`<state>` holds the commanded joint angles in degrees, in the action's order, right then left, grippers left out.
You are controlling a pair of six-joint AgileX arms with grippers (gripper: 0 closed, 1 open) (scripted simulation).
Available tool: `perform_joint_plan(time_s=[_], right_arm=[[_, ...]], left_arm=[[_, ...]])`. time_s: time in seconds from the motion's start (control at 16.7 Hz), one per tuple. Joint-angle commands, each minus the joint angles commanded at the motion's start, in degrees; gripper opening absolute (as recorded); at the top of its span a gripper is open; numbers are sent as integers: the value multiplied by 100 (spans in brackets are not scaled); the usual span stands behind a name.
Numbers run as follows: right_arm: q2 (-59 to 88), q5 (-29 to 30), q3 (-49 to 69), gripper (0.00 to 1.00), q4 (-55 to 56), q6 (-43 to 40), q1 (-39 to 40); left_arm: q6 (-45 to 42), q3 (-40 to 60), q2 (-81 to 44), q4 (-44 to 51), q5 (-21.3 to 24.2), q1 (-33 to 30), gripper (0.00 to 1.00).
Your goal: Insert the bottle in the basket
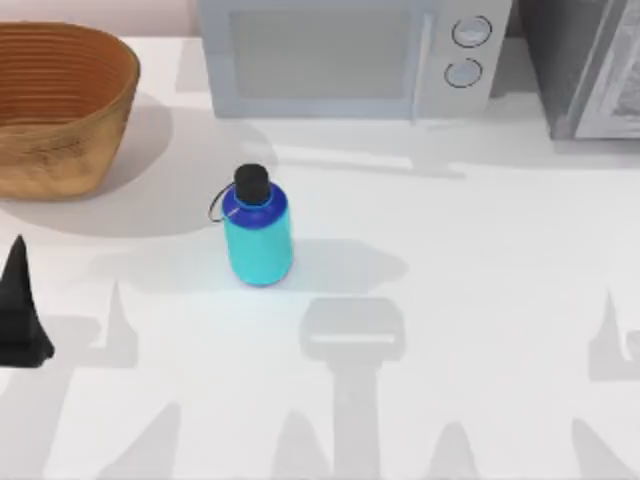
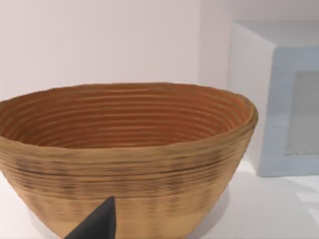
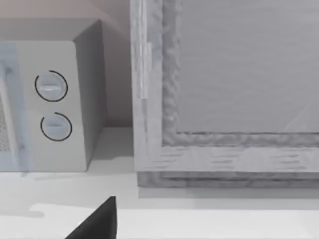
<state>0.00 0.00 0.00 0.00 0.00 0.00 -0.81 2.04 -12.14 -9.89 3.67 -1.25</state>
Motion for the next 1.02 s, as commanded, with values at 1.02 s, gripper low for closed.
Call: perform_joint_plan(time_s=[1.02], right_arm=[[0,0,0,100,0,0,0]], left_arm=[[-311,1389,-8629,-6713,2459,-815,100]])
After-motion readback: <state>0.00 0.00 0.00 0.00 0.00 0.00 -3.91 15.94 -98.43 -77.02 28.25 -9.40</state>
